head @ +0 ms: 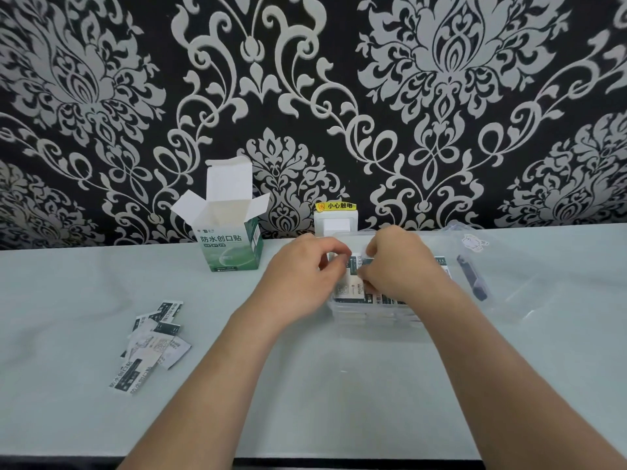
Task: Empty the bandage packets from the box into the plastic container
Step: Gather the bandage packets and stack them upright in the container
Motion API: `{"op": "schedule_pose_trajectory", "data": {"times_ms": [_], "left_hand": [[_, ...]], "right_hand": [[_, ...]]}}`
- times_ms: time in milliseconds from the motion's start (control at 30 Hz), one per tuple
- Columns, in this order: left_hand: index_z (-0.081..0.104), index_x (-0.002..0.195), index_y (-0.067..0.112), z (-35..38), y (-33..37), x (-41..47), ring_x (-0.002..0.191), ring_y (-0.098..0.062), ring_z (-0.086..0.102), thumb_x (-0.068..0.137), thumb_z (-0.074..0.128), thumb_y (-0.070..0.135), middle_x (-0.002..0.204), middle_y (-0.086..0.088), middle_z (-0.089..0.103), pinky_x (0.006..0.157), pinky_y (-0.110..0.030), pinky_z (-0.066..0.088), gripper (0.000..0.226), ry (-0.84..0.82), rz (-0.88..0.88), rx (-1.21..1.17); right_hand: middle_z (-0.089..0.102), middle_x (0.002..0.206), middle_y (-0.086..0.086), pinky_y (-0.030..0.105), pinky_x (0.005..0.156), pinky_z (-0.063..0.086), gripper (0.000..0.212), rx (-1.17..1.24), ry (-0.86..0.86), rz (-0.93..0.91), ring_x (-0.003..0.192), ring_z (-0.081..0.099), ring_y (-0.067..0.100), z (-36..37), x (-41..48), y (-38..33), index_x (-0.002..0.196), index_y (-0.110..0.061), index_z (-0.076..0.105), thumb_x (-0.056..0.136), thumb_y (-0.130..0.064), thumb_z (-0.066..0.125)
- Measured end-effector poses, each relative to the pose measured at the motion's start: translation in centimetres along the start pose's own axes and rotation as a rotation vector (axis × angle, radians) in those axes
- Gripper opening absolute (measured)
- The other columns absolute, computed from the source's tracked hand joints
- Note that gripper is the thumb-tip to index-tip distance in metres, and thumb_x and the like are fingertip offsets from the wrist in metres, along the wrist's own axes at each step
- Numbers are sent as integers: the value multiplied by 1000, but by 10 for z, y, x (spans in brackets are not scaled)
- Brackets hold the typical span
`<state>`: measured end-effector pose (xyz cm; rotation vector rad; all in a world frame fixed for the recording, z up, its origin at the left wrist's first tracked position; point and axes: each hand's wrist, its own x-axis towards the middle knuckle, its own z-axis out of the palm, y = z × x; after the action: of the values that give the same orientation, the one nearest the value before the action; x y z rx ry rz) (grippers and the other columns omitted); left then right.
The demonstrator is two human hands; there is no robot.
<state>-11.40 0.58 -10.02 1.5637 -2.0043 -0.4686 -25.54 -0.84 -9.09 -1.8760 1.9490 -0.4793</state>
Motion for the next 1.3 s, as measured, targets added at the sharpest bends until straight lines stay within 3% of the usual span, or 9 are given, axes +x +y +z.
{"op": "schedule_pose_trajectory", "data": {"times_ms": [100,200,300,433,567,733,1033,1167,1300], "left_hand": [[70,106,32,-5,-4,-2,68,-2,50,95,53,30,87,4,57,64,-19,36,20,8,22,-61],[70,100,32,-20,-15,-8,55,0,48,92,56,22,71,10,56,56,-17,35,19,60,-22,-70],[70,96,33,-37,-34,-18,63,-3,54,88,60,20,73,11,59,59,-15,39,19,65,-104,68],[68,99,34,-58,-57,-34,71,-5,52,86,61,15,79,13,60,68,-24,40,24,59,-206,248],[61,117,36,-90,-83,-53,100,-15,57,82,69,21,111,7,58,84,-29,45,39,-41,-384,348],[28,148,35,-117,-119,-81,130,-22,42,69,80,45,145,2,42,105,-35,39,95,-414,-623,410],[50,130,33,-104,-127,-84,105,-20,56,66,85,19,121,1,44,89,-31,50,74,-300,-523,225],[59,117,32,-92,-121,-78,92,-12,61,69,75,-2,109,5,61,75,-24,54,60,-226,-426,-31],[60,117,36,-89,-111,-71,94,-11,62,71,73,-7,111,9,60,84,-28,54,65,-100,-303,-185]], "right_hand": [[67,92,8,29,70,46,19,-30,85,-29,88,62,25,-3,-2,-1,108,-12,61,89,-16,61],[70,86,3,30,69,51,17,88,202,-115,76,63,22,-9,-10,-10,99,-16,70,91,-15,55],[67,68,-2,30,63,53,21,258,243,-272,60,60,18,-8,-21,-29,84,-16,72,89,-10,52],[57,66,-12,24,61,43,18,353,155,-413,57,50,6,12,-33,-55,94,-24,69,90,-15,55],[66,83,-6,34,73,52,23,324,-74,-480,74,60,16,46,-43,-81,107,-25,67,89,-16,56],[57,124,-1,30,100,41,41,140,-270,-545,116,52,16,84,-52,-103,132,-26,52,91,-24,58],[48,137,11,35,103,37,62,-28,-324,-573,125,43,30,114,-57,-112,145,-19,32,90,-26,59],[56,127,12,39,97,43,57,102,-311,-526,118,52,29,107,-54,-108,138,-18,35,88,-20,62],[61,104,2,35,83,50,69,273,-299,-419,96,61,22,101,-46,-99,143,-28,29,86,-15,66]]}}
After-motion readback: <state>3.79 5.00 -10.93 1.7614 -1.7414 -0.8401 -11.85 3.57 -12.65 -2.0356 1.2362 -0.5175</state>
